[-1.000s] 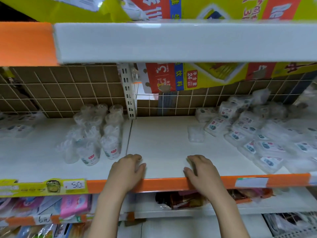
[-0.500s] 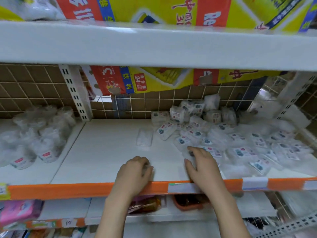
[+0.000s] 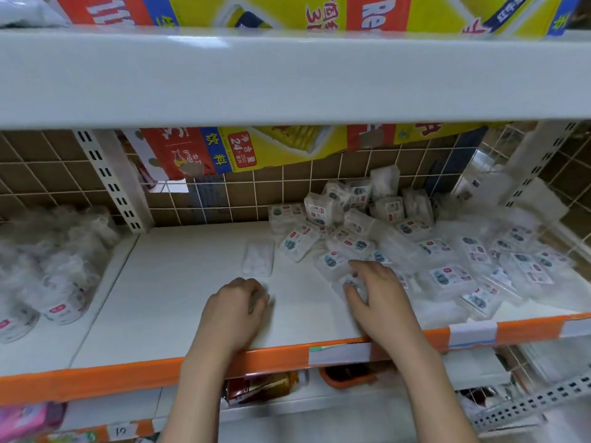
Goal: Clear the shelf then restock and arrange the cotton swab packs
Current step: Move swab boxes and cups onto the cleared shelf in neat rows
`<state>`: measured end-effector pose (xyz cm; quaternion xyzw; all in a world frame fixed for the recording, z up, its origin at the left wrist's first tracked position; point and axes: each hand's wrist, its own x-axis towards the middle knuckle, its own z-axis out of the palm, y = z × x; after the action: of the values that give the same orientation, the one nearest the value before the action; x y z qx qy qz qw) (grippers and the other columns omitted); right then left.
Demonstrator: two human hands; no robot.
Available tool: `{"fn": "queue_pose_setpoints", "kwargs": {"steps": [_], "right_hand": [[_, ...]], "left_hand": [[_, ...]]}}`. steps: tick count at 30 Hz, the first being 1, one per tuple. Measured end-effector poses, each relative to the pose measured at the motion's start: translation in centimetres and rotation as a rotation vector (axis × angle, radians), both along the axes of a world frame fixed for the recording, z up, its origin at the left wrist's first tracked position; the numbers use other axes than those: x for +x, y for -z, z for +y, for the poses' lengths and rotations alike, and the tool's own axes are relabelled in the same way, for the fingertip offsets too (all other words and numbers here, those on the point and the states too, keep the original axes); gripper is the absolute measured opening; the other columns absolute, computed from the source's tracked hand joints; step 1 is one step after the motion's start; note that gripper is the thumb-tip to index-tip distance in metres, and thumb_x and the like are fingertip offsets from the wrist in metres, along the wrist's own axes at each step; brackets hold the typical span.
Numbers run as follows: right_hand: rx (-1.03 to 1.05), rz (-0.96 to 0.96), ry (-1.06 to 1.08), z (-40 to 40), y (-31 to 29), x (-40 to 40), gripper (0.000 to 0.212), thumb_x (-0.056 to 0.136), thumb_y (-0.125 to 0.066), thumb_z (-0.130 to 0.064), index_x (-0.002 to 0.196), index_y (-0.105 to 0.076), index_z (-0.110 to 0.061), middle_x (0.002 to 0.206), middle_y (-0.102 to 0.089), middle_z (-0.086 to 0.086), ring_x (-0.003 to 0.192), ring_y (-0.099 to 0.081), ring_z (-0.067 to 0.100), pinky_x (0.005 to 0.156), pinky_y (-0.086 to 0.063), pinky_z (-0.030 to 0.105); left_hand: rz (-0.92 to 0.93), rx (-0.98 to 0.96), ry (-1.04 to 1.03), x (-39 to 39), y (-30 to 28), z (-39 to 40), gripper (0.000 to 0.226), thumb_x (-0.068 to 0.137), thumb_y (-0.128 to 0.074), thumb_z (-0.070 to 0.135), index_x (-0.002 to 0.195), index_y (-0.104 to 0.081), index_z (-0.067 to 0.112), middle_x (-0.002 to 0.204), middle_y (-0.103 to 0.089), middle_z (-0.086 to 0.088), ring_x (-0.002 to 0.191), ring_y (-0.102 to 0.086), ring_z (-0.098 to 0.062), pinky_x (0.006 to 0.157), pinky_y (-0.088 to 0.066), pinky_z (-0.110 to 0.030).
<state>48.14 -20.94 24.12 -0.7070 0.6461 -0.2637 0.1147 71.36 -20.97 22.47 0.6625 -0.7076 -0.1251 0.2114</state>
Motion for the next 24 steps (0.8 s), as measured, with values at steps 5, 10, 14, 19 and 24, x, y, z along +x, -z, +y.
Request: {"fn": "queue_pose_setpoints", "kwargs": {"steps": [5,10,14,19,24], "right_hand": [[-0.06,0.0,0.052,-0.8,-0.7,-2.7,0.041,0.086,-0.063,-0.015,0.125,-0.057,-0.008,0.12,-0.059,0.012,0.111,-0.051,0.031,0.093,-0.039,0.034],[-0.093,-0.014,0.051,-1.4,-1.2,-6.6,0.042,0.087,-0.061,-0.015,0.129,-0.054,-0.009,0.126,-0.056,0.01,0.119,-0.046,0.028,0.097,-0.034,0.029],[-0.146,-0.031,0.022,-2.5,-1.2,-11.0,0.039,0.085,-0.063,-0.015,0.124,-0.058,-0.008,0.12,-0.06,0.013,0.112,-0.051,0.031,0.096,-0.038,0.035],[-0.126,-0.021,0.023,-3.3,-1.0,-18.7,0.04,0.086,-0.058,-0.019,0.124,-0.058,-0.005,0.121,-0.059,0.015,0.113,-0.052,0.034,0.096,-0.042,0.039],[-0.09,-0.007,-0.001,-3.8,-0.6,-24.5,0.042,0.087,-0.061,-0.016,0.127,-0.056,-0.01,0.124,-0.058,0.013,0.116,-0.05,0.032,0.097,-0.043,0.039]], "left_hand": [[-0.013,0.002,0.036,-1.8,-0.7,-1.0,0.028,0.093,-0.048,0.037,0.111,-0.062,0.021,0.11,-0.061,-0.004,0.099,-0.057,-0.024,0.081,-0.047,-0.034],[0.014,-0.024,0.03,-5.3,-1.3,-2.1,0.025,0.09,-0.053,0.029,0.109,-0.062,0.015,0.109,-0.063,-0.007,0.099,-0.058,-0.028,0.081,-0.047,-0.035],[0.036,-0.005,-0.004,-9.6,-1.2,-2.4,0.032,0.088,-0.05,0.034,0.114,-0.061,0.017,0.109,-0.063,-0.007,0.1,-0.058,-0.028,0.081,-0.047,-0.036],[0.042,-0.016,-0.024,-16.5,-2.3,-3.1,0.048,0.084,-0.045,0.038,0.123,-0.059,0.014,0.124,-0.055,-0.008,0.107,-0.055,-0.03,0.085,-0.047,-0.035],[0.007,-0.073,-0.037,-23.0,-3.2,-3.4,0.045,0.091,-0.05,0.036,0.13,-0.052,0.013,0.131,-0.05,-0.009,0.105,-0.056,-0.031,0.086,-0.047,-0.038]]}}
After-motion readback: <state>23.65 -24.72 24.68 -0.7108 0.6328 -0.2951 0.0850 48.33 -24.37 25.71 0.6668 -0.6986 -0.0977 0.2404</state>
